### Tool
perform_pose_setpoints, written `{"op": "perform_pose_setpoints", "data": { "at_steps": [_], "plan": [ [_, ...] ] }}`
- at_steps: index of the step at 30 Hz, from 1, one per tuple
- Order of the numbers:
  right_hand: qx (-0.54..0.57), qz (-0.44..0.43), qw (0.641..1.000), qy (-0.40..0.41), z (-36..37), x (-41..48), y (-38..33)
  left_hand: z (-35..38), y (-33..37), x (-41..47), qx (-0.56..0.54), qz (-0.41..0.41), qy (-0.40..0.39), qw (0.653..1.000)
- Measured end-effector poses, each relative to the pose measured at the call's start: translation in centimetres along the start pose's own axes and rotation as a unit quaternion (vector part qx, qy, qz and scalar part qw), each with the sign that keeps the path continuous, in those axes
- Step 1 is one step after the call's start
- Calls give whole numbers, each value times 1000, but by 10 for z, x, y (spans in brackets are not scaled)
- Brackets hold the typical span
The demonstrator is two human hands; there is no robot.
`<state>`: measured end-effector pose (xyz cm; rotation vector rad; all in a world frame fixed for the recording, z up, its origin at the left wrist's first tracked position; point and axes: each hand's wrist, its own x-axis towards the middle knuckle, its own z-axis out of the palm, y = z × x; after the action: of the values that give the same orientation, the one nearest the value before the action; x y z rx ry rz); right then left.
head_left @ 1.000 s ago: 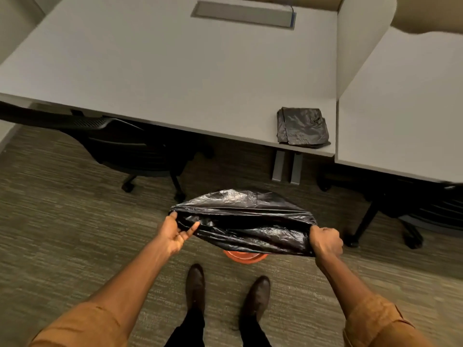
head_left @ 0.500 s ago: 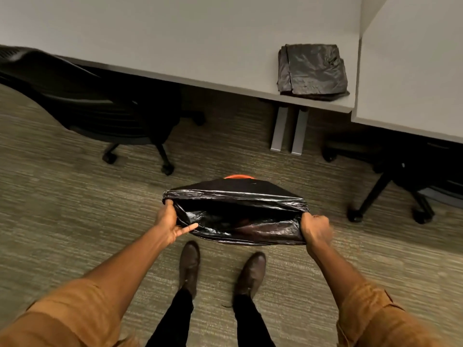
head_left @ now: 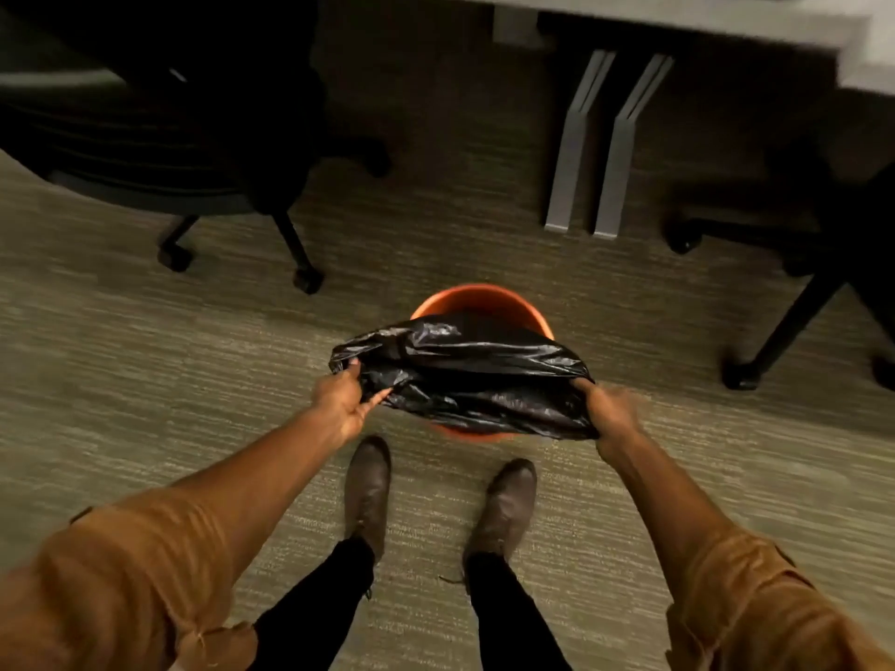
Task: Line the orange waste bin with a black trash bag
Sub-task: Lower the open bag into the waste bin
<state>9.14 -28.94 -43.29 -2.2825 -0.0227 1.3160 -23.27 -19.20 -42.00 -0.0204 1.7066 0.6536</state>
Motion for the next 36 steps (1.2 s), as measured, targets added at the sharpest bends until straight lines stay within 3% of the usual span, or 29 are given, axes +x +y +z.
{"op": "perform_pose_setpoints", "data": {
  "at_steps": [3, 7, 10, 13, 22, 28, 36],
  "plan": [
    [53, 22, 998, -40, 8, 30, 26, 2, -9, 30, 13, -19, 2, 1000],
    [82, 26, 996, 35, 8, 55, 59, -4, -16, 66, 24, -35, 20, 999],
    [-29, -24, 995, 95, 10, 63, 84, -13, -19, 90, 17, -31, 36, 999],
    [-117, -63, 986, 98, 19, 68, 102, -21, -26, 110, 8, -34, 52, 998],
    [-227, -92, 964, 104, 46, 83, 143, -33, -66, 139, 187, 1, 46, 981],
    [-179, -87, 971, 133, 50, 111, 151, -18, -82, 158, 171, 29, -18, 985],
    [-42, -59, 990, 121, 52, 149, 115, 23, -57, 176, 148, 73, -39, 986]
  ]
}}
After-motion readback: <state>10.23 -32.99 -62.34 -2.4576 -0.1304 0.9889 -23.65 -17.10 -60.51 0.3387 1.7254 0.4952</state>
